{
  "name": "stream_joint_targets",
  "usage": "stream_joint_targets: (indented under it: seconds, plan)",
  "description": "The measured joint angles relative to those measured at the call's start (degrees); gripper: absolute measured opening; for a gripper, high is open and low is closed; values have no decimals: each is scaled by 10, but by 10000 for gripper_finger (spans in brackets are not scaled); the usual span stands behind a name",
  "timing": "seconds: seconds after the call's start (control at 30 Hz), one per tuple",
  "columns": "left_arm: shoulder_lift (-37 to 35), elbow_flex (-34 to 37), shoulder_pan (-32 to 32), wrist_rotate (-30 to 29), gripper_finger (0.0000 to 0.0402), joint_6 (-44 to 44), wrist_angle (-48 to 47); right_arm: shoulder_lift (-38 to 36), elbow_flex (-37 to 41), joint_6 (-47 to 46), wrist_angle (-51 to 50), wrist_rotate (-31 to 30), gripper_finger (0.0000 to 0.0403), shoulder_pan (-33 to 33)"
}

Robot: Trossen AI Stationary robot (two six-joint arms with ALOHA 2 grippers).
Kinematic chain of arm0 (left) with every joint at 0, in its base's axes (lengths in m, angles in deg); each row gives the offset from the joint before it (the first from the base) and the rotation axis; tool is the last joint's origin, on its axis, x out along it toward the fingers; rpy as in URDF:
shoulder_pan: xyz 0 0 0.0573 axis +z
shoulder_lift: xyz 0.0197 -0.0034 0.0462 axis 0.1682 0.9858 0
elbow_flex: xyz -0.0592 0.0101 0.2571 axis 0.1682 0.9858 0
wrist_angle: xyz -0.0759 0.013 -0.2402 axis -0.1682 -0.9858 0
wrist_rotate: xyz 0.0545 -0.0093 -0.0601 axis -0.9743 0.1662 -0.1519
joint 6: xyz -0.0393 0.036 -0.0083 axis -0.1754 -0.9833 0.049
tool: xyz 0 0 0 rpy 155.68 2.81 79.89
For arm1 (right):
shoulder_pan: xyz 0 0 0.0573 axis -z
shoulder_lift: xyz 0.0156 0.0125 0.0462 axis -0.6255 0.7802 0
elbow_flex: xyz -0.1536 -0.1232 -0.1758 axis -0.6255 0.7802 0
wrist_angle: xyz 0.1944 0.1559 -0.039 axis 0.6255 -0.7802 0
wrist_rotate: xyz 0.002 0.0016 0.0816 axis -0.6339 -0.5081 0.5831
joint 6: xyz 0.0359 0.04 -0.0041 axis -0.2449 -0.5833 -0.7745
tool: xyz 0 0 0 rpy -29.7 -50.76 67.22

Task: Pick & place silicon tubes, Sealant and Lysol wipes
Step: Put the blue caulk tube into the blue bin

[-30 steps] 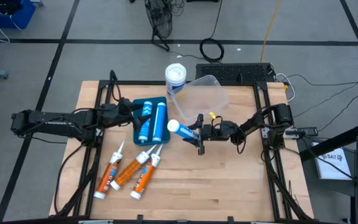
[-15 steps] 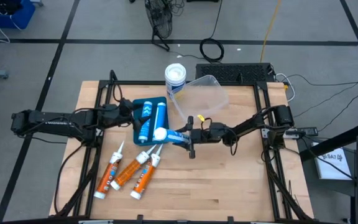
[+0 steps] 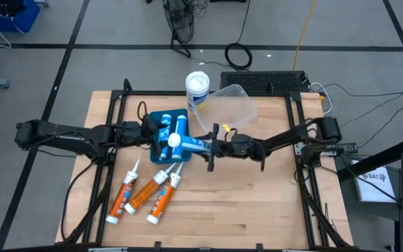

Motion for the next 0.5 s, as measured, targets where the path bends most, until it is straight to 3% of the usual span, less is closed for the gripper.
stream_joint_targets:
  seconds: [0.5]
  plan:
    - [24,0,11,-7,350,-9,96,-124,0,13,-169,-3,210,0]
